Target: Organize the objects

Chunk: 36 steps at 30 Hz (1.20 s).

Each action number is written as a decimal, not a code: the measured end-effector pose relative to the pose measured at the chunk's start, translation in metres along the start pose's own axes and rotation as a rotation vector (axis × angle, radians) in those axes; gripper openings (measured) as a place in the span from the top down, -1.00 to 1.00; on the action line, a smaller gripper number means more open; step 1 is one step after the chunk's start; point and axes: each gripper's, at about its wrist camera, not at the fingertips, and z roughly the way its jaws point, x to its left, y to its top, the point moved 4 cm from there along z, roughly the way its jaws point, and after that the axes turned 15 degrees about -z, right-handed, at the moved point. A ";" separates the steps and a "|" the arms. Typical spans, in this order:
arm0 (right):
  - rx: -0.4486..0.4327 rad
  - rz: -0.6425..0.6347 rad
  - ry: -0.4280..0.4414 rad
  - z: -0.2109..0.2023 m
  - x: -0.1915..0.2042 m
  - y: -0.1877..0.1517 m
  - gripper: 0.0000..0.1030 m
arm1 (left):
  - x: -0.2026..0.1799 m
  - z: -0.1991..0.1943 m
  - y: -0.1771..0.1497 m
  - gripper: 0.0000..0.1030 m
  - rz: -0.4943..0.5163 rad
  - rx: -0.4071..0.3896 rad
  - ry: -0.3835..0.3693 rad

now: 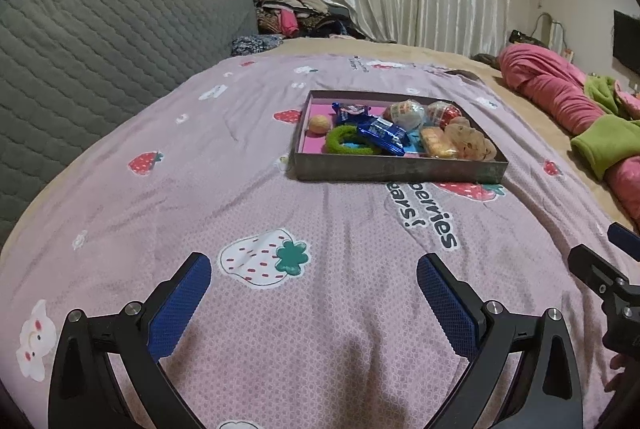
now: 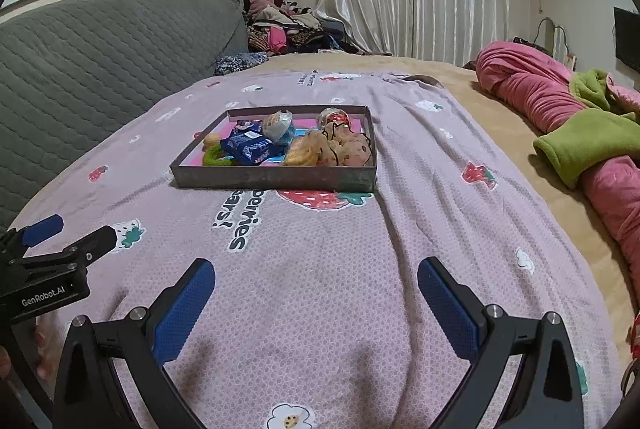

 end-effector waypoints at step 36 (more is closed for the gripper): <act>0.024 0.006 -0.005 0.007 -0.002 -0.010 -0.99 | -0.001 0.006 -0.006 -0.99 0.010 0.012 -0.006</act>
